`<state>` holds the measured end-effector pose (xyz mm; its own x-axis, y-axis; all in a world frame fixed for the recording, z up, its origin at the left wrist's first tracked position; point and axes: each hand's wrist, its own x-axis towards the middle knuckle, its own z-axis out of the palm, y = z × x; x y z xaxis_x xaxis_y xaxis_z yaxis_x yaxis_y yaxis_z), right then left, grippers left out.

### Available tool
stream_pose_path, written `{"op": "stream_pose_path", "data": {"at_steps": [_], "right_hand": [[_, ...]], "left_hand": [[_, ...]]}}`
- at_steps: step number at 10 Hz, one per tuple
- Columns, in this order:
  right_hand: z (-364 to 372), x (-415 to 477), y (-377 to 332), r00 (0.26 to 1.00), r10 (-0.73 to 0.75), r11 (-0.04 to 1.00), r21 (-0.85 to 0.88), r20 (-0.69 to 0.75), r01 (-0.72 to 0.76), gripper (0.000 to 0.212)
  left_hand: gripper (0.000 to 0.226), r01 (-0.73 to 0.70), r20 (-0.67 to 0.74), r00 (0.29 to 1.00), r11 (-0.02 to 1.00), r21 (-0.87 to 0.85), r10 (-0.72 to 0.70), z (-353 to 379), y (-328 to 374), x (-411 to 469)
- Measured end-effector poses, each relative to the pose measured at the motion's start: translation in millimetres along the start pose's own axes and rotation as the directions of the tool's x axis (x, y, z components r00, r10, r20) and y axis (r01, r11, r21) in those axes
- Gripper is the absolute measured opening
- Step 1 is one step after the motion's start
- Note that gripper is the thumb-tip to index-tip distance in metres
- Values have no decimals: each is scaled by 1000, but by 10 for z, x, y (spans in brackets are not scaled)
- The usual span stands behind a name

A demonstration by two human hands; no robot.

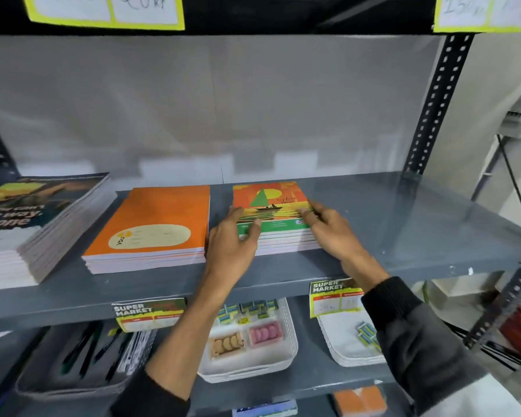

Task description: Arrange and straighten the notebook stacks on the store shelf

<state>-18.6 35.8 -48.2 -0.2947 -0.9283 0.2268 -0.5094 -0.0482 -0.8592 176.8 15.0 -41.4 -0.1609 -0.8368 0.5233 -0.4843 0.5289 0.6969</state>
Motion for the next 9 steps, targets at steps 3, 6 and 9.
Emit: {"op": "stream_pose_path", "data": {"at_steps": [3, 6, 9], "right_hand": [[-122, -278, 96, 987, -136, 989, 38, -85, 139, 31], [-97, -277, 174, 961, -221, 975, -42, -165, 217, 33], [-145, -433, 53, 939, -277, 959, -126, -202, 256, 40]], "left_hand": [[41, 4, -32, 999, 996, -91, -7, -88, -132, -164], [35, 13, -88, 996, 998, -64, -18, -37, -150, -174], [44, -20, -70, 997, 998, 51, 23, -105, -34, -248]]}}
